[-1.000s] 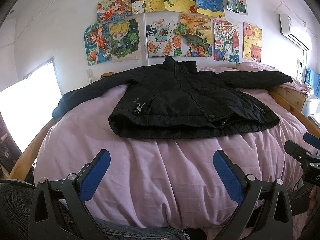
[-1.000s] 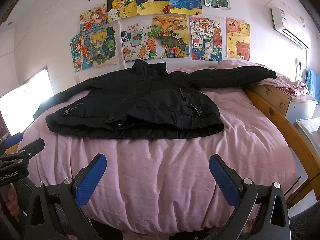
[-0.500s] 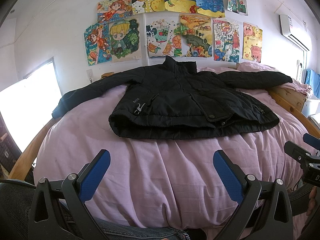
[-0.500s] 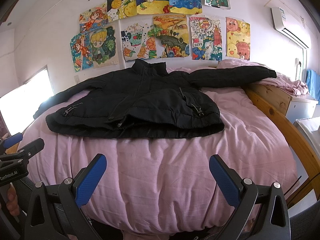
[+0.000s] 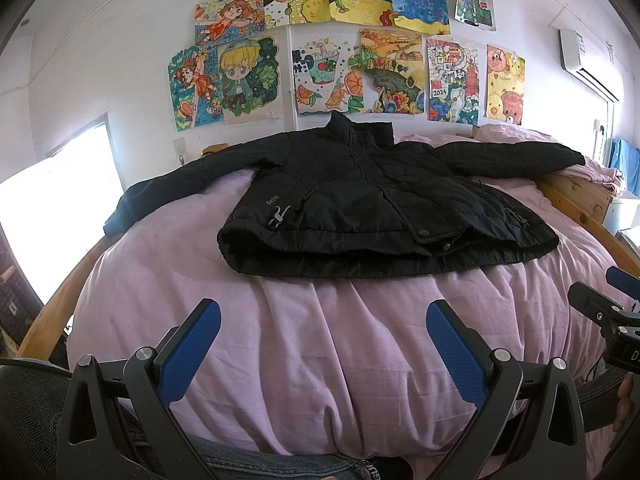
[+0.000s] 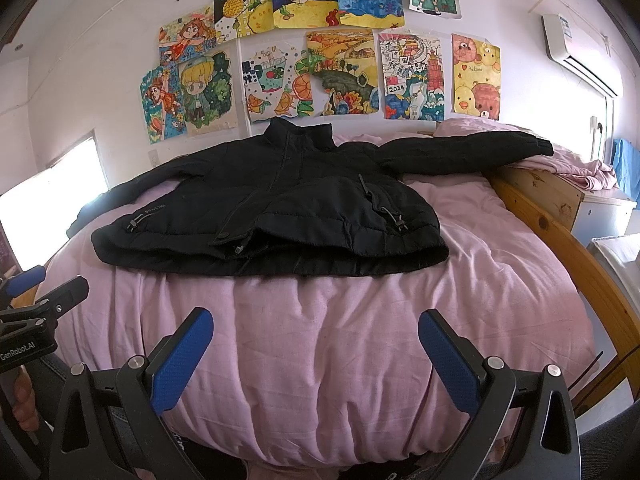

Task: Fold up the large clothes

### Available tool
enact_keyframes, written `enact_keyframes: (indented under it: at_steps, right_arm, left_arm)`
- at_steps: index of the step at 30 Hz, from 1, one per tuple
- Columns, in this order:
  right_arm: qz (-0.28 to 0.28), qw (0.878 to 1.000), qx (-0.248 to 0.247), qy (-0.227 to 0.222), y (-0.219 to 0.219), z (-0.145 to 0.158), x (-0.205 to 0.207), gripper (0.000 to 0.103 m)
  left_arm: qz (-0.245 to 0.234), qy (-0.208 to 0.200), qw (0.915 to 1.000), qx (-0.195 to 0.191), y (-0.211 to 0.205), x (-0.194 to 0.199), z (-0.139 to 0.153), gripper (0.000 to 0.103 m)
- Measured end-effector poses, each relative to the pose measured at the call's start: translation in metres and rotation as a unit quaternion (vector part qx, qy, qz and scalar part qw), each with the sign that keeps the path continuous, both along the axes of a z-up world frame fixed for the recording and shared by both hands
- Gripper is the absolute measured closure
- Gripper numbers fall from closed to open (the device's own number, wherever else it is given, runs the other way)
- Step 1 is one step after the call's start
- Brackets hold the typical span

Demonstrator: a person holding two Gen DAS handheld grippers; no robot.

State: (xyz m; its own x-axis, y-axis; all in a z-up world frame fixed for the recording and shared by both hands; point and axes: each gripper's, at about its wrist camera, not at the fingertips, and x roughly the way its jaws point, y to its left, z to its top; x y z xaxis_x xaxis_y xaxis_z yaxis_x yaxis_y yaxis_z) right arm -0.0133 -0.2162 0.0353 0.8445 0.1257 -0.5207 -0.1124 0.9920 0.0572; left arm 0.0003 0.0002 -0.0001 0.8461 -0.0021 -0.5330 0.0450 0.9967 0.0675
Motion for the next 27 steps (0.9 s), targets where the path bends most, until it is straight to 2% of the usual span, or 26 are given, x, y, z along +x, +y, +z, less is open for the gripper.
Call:
enact_keyframes:
  at_steps: [8,15,18,22,27]
  right_arm:
    - [-0.008,1.0,-0.008,0.002,0.001,0.003,0.0,0.0]
    - [-0.022,0.999,-0.019,-0.021,0.002,0.016,-0.01,0.0]
    - [-0.028,0.999,-0.027,-0.037,0.004,0.032,-0.016,0.0]
    - [-0.021,0.996,-0.05,-0.066,0.012,0.067,-0.037,0.0]
    - [0.037,0.995,-0.072,-0.059,0.015,0.123,-0.028,0.0]
  left_arm:
    - [0.009,0.014,0.9998,-0.007,0.0,0.006,-0.005,0.002]
    - [0.02,0.001,0.9989,-0.042,0.013,0.004,0.007,0.002]
    - [0.01,0.007,0.9988,-0.048,0.016,0.005,0.025,0.002]
    - [-0.013,-0.005,0.9988,-0.046,0.018,0.007,0.067,0.002]
    - [-0.026,-0.012,0.9995,-0.013,0.017,0.023,0.129,0.002]
